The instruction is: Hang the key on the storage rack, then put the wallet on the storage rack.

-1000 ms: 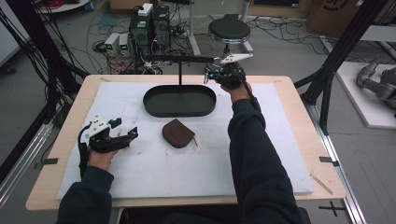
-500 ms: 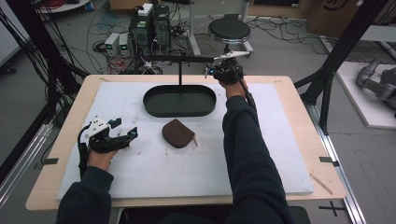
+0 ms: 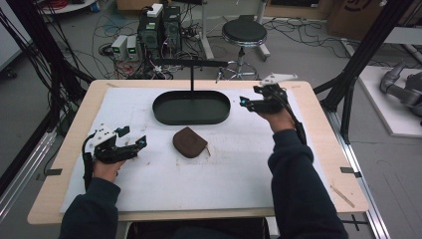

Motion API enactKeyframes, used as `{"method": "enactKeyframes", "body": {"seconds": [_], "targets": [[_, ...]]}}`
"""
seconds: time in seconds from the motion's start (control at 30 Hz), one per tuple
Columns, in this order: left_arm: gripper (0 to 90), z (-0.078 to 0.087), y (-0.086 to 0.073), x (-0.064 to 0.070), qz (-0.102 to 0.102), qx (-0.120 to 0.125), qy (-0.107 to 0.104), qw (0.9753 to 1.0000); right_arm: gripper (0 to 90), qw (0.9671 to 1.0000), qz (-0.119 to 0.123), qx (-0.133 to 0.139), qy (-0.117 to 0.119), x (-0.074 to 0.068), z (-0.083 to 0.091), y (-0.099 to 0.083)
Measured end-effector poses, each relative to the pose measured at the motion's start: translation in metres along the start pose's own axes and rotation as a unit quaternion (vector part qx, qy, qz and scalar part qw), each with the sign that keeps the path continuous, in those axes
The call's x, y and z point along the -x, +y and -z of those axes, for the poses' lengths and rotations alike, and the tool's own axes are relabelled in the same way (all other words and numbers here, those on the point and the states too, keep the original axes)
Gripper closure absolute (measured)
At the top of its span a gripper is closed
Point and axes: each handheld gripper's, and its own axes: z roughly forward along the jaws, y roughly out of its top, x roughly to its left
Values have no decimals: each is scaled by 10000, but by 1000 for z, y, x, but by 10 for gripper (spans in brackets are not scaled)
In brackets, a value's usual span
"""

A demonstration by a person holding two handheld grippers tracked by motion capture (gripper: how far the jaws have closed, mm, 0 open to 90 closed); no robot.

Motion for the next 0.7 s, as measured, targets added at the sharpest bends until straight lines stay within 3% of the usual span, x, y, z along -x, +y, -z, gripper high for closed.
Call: {"method": "enactKeyframes", "body": {"seconds": [0.03, 0.07, 0.1, 0.23, 0.37, 0.5, 0.7], "targets": [[203, 1, 1, 0, -19, 11, -21, 10000, 254, 9999, -58, -147, -23, 0, 8, -5], [202, 1, 1, 1, -34, 29, -13, 10000, 220, 9998, -85, -115, -137, -2, 16, -13], [198, 1, 1, 1, -28, 30, -14, 10000, 221, 9998, -110, -18, -179, -2, 22, -21], [195, 1, 1, 1, 17, 41, 0, 10000, 220, 9995, -173, -105, -242, -3, 40, -55], [195, 1, 1, 0, 2, -3, 13, 10000, 218, 9989, -340, -176, -265, -3, 46, -81], [195, 1, 0, 1, 6, -16, 29, 10000, 215, 9986, -378, -221, -281, -6, 43, -90], [195, 0, 1, 2, -13, -14, 13, 10000, 212, 9989, -325, -270, -218, -16, 33, -90]]}}
